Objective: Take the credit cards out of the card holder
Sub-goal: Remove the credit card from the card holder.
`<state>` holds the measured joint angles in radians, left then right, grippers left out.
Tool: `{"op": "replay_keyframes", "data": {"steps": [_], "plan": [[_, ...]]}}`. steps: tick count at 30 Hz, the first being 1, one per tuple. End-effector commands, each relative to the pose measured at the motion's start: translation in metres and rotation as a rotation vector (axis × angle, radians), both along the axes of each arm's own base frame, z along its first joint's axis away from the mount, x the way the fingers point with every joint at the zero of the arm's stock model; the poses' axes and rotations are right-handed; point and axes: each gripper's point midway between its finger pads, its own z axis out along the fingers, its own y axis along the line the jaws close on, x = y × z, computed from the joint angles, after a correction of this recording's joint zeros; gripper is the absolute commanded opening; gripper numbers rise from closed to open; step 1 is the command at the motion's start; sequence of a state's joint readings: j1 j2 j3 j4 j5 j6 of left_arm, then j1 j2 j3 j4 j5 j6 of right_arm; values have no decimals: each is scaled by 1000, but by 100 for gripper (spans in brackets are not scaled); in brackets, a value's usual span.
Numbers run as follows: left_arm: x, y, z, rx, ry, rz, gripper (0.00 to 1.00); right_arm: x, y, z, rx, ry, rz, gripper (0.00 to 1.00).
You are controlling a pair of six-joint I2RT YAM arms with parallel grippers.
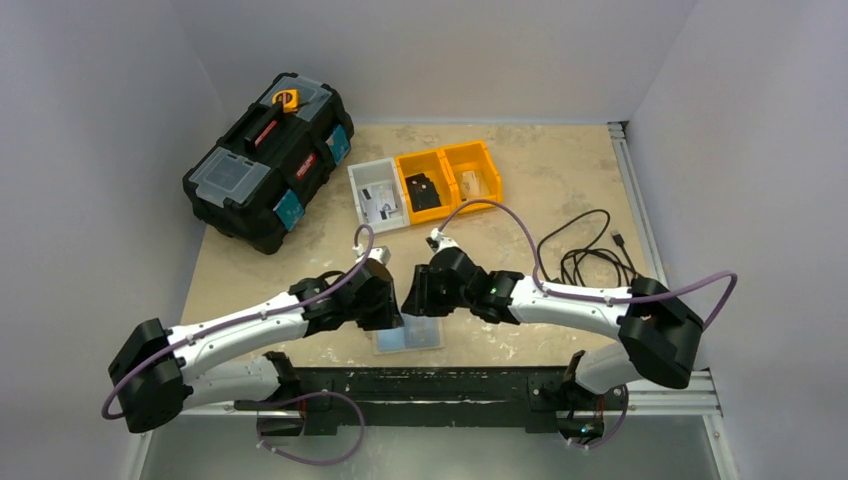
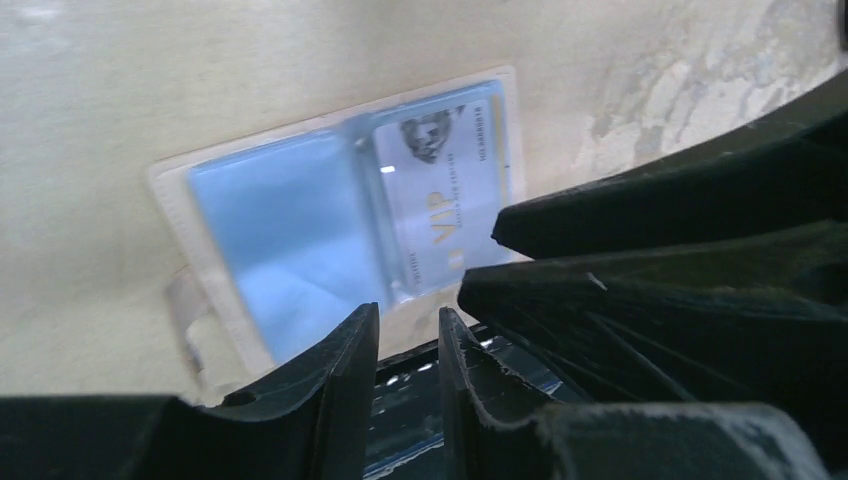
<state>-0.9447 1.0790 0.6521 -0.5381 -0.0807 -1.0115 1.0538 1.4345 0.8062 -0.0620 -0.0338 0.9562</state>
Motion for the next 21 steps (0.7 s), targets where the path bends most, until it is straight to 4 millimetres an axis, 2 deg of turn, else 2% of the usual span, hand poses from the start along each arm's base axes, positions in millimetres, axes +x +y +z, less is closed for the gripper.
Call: {"op": "replay_keyframes", "data": {"steps": [1,6,11,15,21], "plan": [[6,-37,3,-167,35,-56,28,3,-38,-32,-158,1,-64,34],[12,-47,-18,-247,102,-62,28,4,-44,-44,-214,-1,-65,34],[14,-50,-37,-276,148,-47,28,9,-50,-54,-271,-16,-71,30],[11,-42,-53,-244,180,-28,27,9,-50,-62,-294,-9,-61,23],[12,-33,-66,-195,192,-7,26,13,-57,-73,-356,-20,-75,16]]}}
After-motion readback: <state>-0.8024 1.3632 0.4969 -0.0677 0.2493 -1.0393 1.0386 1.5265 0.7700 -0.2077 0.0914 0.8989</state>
